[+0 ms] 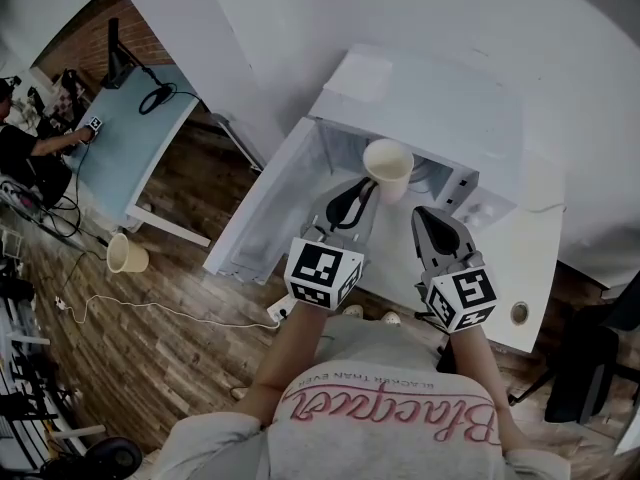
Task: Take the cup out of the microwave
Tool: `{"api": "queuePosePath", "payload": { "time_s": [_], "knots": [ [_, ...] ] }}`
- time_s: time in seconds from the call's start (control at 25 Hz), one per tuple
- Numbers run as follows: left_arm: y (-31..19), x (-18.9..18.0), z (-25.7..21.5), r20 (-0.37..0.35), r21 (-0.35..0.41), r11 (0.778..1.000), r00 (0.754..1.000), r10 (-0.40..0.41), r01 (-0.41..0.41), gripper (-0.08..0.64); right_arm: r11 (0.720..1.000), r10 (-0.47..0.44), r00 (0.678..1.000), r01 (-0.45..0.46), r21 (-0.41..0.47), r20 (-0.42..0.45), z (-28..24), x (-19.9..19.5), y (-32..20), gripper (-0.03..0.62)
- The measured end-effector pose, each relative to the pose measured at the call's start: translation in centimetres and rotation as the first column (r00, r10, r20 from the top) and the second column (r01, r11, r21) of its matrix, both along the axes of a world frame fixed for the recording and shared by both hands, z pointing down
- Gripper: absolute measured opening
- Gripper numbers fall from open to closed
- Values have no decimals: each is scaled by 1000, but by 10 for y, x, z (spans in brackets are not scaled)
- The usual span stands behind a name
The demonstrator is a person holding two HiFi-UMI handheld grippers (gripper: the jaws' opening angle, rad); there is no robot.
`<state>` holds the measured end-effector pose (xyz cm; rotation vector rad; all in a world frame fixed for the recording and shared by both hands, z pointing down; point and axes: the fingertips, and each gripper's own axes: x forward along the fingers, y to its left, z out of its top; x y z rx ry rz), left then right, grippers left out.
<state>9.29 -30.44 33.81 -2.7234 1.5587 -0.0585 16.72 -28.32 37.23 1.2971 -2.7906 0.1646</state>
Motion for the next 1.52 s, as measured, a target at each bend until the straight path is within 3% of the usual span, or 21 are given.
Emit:
{"api": "queuePosePath", "payload": {
  "time_s": [0.8,1.52],
  "knots": [
    [-2,19,-97,9,183,977,994,108,-108,50,981,51,998,-56,188,31,-101,23,-19,11],
    [-17,26,-88,-6,178,973,989,148,-145,50,971,146,989,-147,191,17,-103,30,-35,11]
  ]
}}
